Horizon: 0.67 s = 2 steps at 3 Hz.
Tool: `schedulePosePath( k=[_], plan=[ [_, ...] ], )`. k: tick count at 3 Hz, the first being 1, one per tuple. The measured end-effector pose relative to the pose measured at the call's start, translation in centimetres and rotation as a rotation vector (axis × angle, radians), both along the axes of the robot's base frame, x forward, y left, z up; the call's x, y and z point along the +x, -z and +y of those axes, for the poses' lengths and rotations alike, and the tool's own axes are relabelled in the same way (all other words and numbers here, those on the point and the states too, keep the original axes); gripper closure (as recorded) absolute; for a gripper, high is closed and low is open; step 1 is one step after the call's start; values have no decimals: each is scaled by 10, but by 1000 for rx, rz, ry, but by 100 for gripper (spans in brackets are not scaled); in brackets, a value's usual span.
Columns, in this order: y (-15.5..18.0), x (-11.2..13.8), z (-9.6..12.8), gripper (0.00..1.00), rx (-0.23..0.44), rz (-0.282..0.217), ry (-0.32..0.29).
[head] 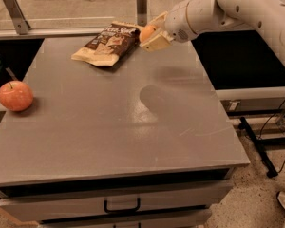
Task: Move orange near brown chip bag
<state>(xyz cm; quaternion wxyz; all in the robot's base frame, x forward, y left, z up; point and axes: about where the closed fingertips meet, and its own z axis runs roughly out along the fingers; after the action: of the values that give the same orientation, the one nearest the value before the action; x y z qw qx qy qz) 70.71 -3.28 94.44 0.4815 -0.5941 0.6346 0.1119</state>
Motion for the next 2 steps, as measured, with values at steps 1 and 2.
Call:
schedulePosePath(
  k=[1, 2],
  plan=[
    [11, 25, 8, 100, 41, 2, 25],
    [30, 41, 14, 100, 76, 24, 46]
  ],
)
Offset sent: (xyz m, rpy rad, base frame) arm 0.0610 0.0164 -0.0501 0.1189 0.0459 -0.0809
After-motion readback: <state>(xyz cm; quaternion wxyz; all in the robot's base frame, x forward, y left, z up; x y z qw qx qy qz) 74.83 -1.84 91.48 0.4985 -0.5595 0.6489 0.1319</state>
